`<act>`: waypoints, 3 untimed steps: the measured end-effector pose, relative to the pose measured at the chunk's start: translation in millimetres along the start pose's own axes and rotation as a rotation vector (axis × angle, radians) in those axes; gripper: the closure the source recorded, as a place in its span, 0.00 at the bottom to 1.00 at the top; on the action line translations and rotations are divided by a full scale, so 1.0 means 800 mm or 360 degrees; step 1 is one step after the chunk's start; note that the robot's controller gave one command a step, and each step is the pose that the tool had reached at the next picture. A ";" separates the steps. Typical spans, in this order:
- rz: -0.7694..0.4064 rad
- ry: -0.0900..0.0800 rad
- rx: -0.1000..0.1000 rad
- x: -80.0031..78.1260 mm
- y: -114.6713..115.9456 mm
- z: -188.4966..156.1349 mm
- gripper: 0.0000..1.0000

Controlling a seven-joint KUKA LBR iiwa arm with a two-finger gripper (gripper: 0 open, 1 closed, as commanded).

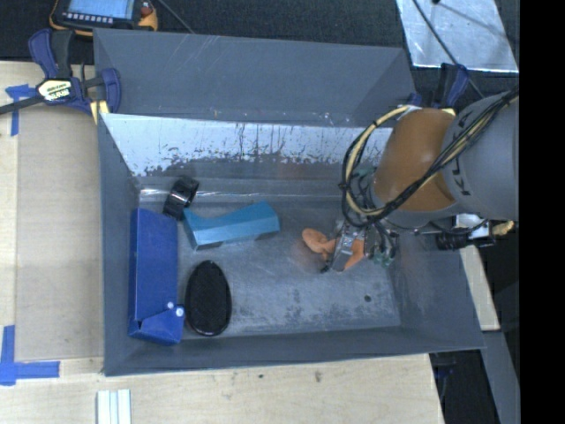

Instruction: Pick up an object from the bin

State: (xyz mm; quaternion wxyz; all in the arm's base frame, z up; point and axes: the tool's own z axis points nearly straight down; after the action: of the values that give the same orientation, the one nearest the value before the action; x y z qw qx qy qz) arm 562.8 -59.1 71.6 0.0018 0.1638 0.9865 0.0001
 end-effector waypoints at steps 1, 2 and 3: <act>0.0000 -0.0001 0.0000 0.000 0.000 -0.002 1.00; -0.0002 -0.0002 0.0000 0.000 0.000 -0.010 1.00; -0.0003 -0.0004 0.0000 -0.001 0.000 -0.012 1.00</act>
Offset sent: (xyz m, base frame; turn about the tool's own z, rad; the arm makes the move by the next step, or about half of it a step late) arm -0.0001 0.0000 0.0100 0.0000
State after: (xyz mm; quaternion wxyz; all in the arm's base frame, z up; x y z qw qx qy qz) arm 563.5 -59.5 81.5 0.0031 0.1629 0.9866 -0.0001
